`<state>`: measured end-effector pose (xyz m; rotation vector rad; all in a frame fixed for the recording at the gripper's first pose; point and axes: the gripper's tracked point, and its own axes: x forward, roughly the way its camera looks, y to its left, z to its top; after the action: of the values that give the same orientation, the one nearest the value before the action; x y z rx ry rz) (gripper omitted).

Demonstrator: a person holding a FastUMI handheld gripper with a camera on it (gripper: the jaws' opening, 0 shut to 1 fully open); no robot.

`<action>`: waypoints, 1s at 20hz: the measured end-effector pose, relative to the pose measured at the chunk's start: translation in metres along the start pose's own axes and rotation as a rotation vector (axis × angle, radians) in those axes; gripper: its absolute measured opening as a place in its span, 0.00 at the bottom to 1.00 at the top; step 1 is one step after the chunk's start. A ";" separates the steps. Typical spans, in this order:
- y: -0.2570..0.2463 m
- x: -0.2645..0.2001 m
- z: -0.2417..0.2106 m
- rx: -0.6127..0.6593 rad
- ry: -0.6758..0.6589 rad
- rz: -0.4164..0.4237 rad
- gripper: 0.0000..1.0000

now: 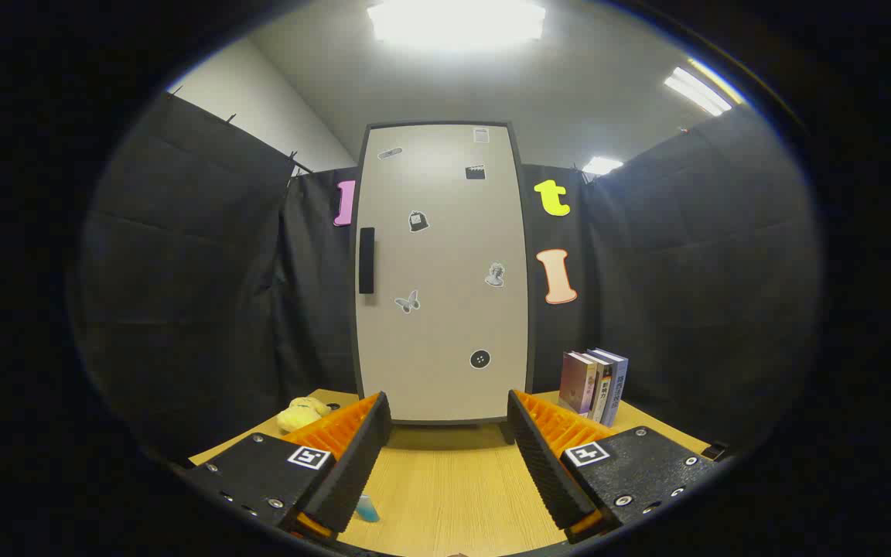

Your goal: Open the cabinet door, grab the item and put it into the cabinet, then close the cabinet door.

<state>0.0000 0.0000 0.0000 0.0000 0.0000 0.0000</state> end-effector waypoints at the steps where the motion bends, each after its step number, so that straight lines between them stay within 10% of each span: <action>1: 0.000 0.000 0.000 0.002 0.001 -0.001 0.94; 20: -0.002 0.007 0.009 0.027 -0.011 0.014 0.94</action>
<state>0.0067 -0.0025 0.0093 0.0266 -0.0107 0.0145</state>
